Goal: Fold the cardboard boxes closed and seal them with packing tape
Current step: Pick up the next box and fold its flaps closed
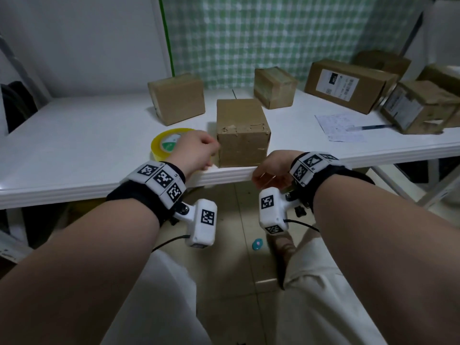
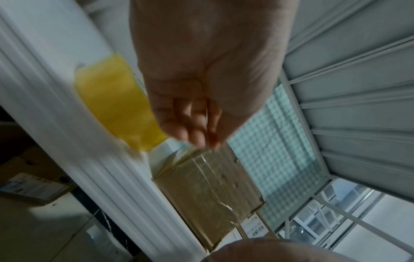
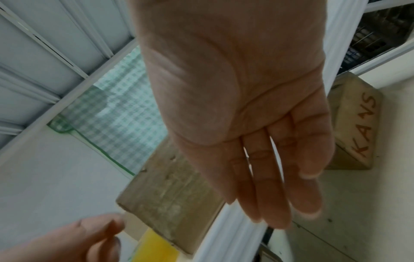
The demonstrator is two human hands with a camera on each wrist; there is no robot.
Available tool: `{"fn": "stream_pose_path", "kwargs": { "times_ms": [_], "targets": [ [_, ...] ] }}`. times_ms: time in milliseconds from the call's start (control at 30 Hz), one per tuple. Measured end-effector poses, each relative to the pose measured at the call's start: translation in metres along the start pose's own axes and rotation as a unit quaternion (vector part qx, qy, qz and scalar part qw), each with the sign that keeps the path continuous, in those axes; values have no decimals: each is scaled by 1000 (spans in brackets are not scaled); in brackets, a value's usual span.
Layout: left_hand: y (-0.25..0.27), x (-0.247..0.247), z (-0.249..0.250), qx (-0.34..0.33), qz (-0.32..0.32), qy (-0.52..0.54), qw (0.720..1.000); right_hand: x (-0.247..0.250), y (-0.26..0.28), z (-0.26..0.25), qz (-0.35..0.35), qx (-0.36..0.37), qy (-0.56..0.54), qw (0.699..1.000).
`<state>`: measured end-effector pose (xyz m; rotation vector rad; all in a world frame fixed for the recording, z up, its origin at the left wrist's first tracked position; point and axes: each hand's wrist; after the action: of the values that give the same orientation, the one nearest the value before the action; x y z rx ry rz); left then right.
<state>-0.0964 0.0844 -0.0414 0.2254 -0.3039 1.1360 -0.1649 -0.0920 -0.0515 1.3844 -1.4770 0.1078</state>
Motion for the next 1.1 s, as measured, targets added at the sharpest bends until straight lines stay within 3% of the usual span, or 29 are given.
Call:
{"fn": "stream_pose_path", "kwargs": {
  "times_ms": [133,233,433,567,733,967,1100],
  "targets": [
    [-3,-25,-10,108,-239,-42,964,-14,-26,22,-33,-11,-16,999],
    [-13,-53,-36,170,-304,-63,935,-27,-48,47,-58,-33,-8,998],
    [-41,-118,-110,258,-318,-100,907,-66,-107,123,-67,-102,-115,986],
    [-57,-162,-159,315,-329,-117,883,-100,-148,169,-80,-100,-111,985],
    [-79,-212,-211,393,-311,-139,854,-141,-189,219,-88,-147,-119,978],
    [-101,-269,-277,378,-340,-219,833,-175,-237,266,-112,-163,-84,977],
    [-108,-297,-300,350,-363,-258,824,-180,-253,286,-113,-205,-180,955]
  ]
}}
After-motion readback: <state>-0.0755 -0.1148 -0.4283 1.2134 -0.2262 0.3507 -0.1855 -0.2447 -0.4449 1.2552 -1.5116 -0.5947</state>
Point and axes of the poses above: each hand's wrist, its own y-axis away from the middle knuckle, its own x-axis out of the back of the hand, z = x × y, and after that the axes turned 8 degrees about y, right-handed
